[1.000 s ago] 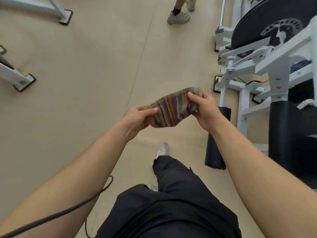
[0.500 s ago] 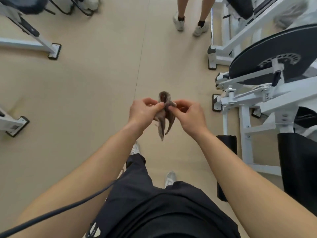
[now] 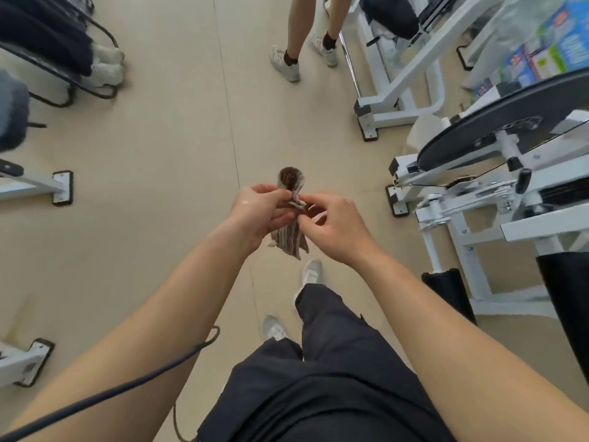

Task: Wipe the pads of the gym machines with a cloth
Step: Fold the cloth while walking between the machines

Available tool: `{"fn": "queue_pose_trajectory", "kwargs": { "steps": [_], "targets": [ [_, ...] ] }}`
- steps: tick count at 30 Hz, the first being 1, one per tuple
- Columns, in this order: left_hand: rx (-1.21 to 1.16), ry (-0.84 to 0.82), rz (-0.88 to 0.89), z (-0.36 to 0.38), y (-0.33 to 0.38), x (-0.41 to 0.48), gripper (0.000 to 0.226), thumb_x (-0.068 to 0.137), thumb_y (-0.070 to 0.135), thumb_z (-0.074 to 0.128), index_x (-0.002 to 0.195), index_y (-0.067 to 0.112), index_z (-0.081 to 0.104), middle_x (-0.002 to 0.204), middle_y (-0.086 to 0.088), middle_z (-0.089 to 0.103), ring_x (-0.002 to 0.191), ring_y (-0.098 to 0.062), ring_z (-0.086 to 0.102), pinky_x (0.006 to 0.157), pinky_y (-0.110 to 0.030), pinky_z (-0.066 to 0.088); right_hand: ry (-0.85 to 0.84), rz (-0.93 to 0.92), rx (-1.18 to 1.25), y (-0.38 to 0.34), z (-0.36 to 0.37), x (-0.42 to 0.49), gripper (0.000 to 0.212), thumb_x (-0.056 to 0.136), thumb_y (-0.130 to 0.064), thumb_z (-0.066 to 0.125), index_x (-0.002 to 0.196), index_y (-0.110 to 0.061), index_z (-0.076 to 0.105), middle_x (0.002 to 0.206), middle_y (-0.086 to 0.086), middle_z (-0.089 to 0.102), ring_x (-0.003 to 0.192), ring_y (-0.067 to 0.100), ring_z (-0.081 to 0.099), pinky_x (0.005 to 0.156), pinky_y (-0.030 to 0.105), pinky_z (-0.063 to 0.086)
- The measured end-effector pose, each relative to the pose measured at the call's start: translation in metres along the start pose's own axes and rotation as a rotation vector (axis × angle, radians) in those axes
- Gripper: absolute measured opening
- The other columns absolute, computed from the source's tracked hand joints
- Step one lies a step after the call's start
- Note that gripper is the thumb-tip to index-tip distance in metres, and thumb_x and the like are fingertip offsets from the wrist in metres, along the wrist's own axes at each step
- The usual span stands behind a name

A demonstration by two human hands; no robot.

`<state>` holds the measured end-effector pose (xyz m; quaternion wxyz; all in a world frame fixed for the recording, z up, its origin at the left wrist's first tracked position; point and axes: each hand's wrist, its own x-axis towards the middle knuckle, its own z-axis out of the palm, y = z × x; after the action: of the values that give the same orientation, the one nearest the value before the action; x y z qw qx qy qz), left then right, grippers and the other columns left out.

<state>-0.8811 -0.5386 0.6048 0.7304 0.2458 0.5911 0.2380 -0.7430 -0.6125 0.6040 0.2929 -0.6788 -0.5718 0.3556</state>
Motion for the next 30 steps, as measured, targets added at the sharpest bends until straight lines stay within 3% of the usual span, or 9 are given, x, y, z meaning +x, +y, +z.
{"fn": "queue_pose_trajectory", "kwargs": {
  "steps": [5, 7, 10, 14, 17, 20, 24, 27, 30],
  "targets": [
    [0.091, -0.150, -0.066, 0.015, 0.066, 0.062, 0.035, 0.092, -0.008, 0.047, 0.124, -0.002, 0.060, 0.104, -0.018, 0.075, 0.084, -0.025, 0.078, 0.064, -0.025, 0.060, 0.036, 0.082, 0.088, 0.014, -0.033, 0.085, 0.018, 0.090, -0.019, 0.071, 0.107, -0.020, 0.074, 0.096, -0.012, 0.068, 0.081, 0.002, 0.065, 0.070, 0.009, 0.045],
    [0.287, -0.160, -0.017, 0.024, 0.089, 0.092, 0.031, 0.091, 0.001, 0.062, 0.120, 0.010, 0.061, 0.108, -0.008, 0.076, 0.094, -0.023, 0.076, 0.072, -0.028, 0.059, 0.048, 0.162, 0.308, 0.018, -0.055, 0.122, 0.013, 0.096, -0.015, 0.063, 0.095, -0.026, 0.070, 0.090, -0.015, 0.067, 0.079, -0.004, 0.063, 0.073, 0.012, 0.046],
    [0.570, -0.217, 0.097, 0.045, 0.123, 0.134, 0.064, 0.071, 0.027, 0.081, 0.128, 0.024, 0.053, 0.122, 0.002, 0.067, 0.109, -0.018, 0.066, 0.084, -0.030, 0.049, 0.049, 0.281, 0.615, 0.016, -0.093, 0.177, 0.016, 0.103, -0.014, 0.050, 0.099, -0.017, 0.065, 0.094, 0.001, 0.069, 0.087, 0.009, 0.067, 0.083, 0.031, 0.055],
    [0.558, -0.484, 0.118, 0.088, 0.168, 0.176, 0.043, 0.074, 0.024, 0.074, 0.114, 0.012, 0.065, 0.108, -0.014, 0.069, 0.099, -0.022, 0.058, 0.092, -0.031, 0.044, 0.108, 0.383, 0.732, 0.016, -0.140, 0.240, 0.025, 0.106, -0.023, 0.044, 0.110, -0.008, 0.064, 0.104, 0.016, 0.070, 0.100, 0.035, 0.070, 0.089, 0.060, 0.055],
    [0.482, -0.573, 0.176, 0.116, 0.200, 0.206, 0.041, 0.079, 0.018, 0.073, 0.115, 0.001, 0.068, 0.116, -0.021, 0.071, 0.106, -0.027, 0.063, 0.098, -0.037, 0.048, 0.272, 0.448, 0.823, 0.026, -0.169, 0.282, 0.027, 0.107, -0.025, 0.042, 0.109, -0.011, 0.065, 0.110, 0.016, 0.070, 0.106, 0.032, 0.069, 0.093, 0.056, 0.056],
    [0.507, -0.628, 0.153, 0.146, 0.226, 0.239, 0.047, 0.076, 0.008, 0.074, 0.117, -0.007, 0.057, 0.104, -0.013, 0.073, 0.096, -0.021, 0.069, 0.085, -0.031, 0.056, 0.496, 0.526, 0.994, 0.051, -0.193, 0.316, 0.034, 0.107, -0.025, 0.041, 0.121, -0.002, 0.062, 0.120, 0.023, 0.069, 0.113, 0.035, 0.067, 0.094, 0.051, 0.056],
    [0.670, -0.698, 0.236, 0.185, 0.255, 0.281, 0.064, 0.085, -0.007, 0.072, 0.135, 0.016, 0.041, 0.106, -0.013, 0.074, 0.092, -0.025, 0.071, 0.083, -0.039, 0.057, 0.760, 0.676, 1.122, 0.087, -0.210, 0.349, 0.037, 0.104, -0.023, 0.046, 0.122, 0.006, 0.060, 0.121, 0.026, 0.068, 0.109, 0.037, 0.069, 0.096, 0.051, 0.055],
    [0.811, -0.804, 0.383, 0.213, 0.279, 0.309, 0.072, 0.085, 0.006, 0.072, 0.137, 0.044, 0.039, 0.109, -0.018, 0.068, 0.080, -0.029, 0.071, 0.077, -0.042, 0.061, 0.937, 0.814, 1.163, 0.109, -0.223, 0.366, 0.028, 0.101, -0.017, 0.053, 0.113, 0.006, 0.065, 0.123, 0.027, 0.067, 0.101, 0.035, 0.070, 0.094, 0.048, 0.054],
    [1.138, -0.892, 0.615, 0.243, 0.300, 0.332, 0.061, 0.077, 0.019, 0.068, 0.134, 0.037, 0.056, 0.116, -0.002, 0.065, 0.071, -0.012, 0.066, 0.076, -0.037, 0.060, 0.985, 0.913, 1.213, 0.125, -0.230, 0.381, 0.027, 0.099, -0.011, 0.055, 0.116, 0.007, 0.066, 0.121, 0.025, 0.069, 0.107, 0.037, 0.070, 0.089, 0.041, 0.056]
  ]
}}
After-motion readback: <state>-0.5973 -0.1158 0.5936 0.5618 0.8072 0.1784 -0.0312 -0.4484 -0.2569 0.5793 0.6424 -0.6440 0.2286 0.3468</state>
